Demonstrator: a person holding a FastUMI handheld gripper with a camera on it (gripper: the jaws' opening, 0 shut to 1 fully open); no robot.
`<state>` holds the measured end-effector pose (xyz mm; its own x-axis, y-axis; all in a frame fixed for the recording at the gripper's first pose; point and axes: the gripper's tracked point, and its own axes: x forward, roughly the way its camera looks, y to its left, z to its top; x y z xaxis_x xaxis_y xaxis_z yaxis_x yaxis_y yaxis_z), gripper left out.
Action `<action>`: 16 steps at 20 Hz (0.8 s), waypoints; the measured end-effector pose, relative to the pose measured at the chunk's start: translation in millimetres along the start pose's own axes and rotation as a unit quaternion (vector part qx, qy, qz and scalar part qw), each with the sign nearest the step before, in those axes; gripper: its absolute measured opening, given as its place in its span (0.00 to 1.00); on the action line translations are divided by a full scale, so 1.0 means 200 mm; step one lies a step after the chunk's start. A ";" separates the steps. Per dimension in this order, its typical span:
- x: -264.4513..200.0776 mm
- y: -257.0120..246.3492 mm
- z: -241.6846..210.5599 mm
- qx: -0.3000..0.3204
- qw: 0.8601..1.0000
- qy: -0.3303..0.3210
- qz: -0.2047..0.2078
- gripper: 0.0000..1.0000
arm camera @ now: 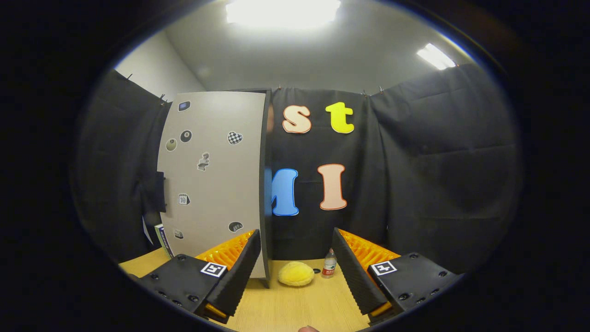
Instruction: Open the shoe cabinet door, grab the shoes and put them into the shoe cabinet, then close the shoe cabinet door.
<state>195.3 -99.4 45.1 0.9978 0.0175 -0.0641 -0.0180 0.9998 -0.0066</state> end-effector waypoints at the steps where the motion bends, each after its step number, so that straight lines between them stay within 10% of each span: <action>1: -0.01 -0.01 0.00 -0.002 1.000 -0.004 -0.003 0.97; 16: -0.03 0.01 0.04 0.024 0.999 -0.030 -0.003 0.97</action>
<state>189.1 -97.1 53.6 0.9999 0.0115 -0.0052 -0.0113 0.9991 0.0420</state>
